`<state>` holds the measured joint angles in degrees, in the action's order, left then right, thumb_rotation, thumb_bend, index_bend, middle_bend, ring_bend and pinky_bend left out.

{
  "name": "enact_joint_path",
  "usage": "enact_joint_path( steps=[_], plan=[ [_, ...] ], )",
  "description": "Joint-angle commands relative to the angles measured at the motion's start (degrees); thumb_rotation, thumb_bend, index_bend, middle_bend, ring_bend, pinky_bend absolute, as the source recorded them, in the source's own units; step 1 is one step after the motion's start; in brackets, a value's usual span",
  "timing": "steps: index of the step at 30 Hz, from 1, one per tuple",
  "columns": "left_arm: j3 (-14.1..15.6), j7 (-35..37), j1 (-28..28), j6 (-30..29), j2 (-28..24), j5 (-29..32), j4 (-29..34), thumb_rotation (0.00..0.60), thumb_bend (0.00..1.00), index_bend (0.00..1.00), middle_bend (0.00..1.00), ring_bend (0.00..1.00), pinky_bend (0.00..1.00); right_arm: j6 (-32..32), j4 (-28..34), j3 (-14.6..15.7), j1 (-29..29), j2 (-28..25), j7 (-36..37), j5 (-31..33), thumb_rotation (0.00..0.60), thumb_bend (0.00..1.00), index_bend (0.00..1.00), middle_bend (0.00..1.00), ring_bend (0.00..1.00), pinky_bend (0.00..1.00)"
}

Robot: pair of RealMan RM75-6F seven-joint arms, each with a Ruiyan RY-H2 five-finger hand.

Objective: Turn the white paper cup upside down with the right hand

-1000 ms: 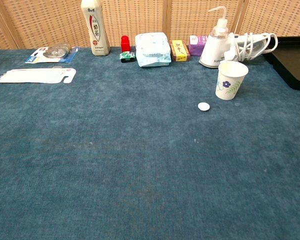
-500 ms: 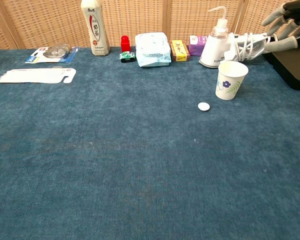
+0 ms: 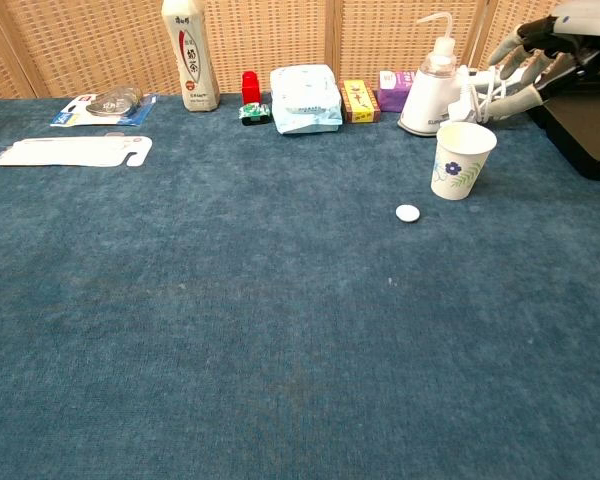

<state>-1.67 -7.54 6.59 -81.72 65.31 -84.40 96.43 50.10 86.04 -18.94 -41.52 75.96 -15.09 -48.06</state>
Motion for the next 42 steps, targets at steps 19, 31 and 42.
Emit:
enact_joint_path(
  steps=[19,31,42],
  plan=[
    [0.5,2.6,-0.6,-0.1,0.2,0.6,-2.3,0.600,0.20,0.37,0.40,0.27,0.20,1.7,-4.5,5.1,-10.2,7.0,-18.1,12.2,0.386,0.21,0.21,0.23,0.25,0.19],
    [0.6,4.5,-0.9,0.1,0.7,0.7,-4.2,0.600,0.21,0.37,0.40,0.27,0.20,4.0,-7.1,6.8,-12.4,9.0,-23.6,15.3,0.390,0.21,0.22,0.23,0.25,0.19],
    [0.5,5.0,-0.6,0.4,0.9,0.6,-4.8,0.600,0.21,0.37,0.40,0.27,0.20,3.9,-8.3,7.2,-12.8,10.1,-24.4,16.1,0.386,0.21,0.23,0.23,0.25,0.19]
  ],
)
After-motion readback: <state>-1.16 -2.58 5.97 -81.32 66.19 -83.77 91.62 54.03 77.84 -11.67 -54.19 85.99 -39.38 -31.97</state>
